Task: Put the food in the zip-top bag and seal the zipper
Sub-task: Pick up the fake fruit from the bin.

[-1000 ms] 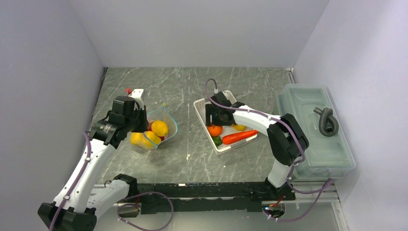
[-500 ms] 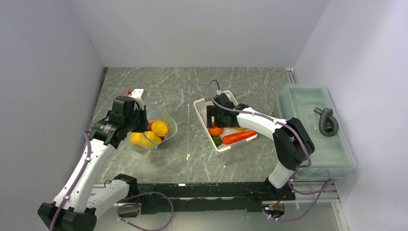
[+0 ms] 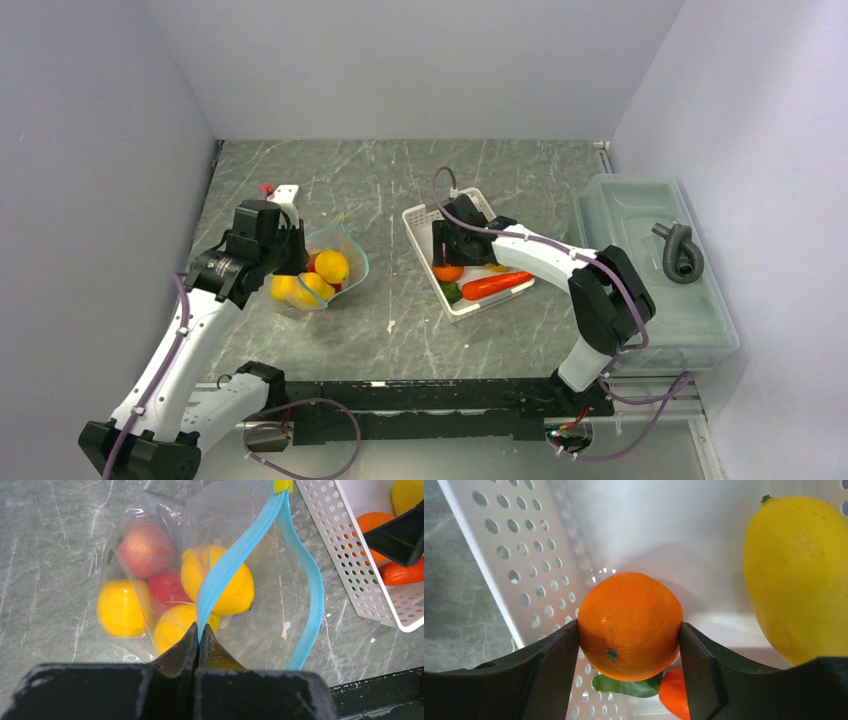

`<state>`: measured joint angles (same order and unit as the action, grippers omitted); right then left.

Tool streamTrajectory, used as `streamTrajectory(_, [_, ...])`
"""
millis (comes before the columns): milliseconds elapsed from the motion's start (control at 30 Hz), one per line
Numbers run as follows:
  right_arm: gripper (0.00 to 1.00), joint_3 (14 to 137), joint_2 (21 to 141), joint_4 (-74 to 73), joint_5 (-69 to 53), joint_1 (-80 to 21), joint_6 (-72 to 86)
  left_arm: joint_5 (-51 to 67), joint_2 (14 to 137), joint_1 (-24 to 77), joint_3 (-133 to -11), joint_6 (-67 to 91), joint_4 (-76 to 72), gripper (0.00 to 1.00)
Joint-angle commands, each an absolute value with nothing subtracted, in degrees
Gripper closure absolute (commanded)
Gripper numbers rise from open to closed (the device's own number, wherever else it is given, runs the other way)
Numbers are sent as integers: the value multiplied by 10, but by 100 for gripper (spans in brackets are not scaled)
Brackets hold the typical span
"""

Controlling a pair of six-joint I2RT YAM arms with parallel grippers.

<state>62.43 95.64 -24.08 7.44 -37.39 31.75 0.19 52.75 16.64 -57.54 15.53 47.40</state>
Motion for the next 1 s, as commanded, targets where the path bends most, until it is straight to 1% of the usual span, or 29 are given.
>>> streamTrajectory(0, [54,630,908,-248,91,-376,319,8,525,167,-577,144,457,100])
streamTrajectory(167, [61,640,874,-261,99,-378,317,9,524,167,-577,144,457,100])
streamTrajectory(400, [66,660,820,-281,109,-388,314,9,525,167,-577,144,457,100])
streamTrajectory(667, [68,693,777,-269,111,-445,315,8,526,167,-578,144,457,100])
streamTrajectory(833, [68,732,774,-259,118,-495,310,7,526,167,-577,144,457,100])
streamTrajectory(967, [68,752,777,-230,100,-523,304,8,525,167,-578,144,457,100])
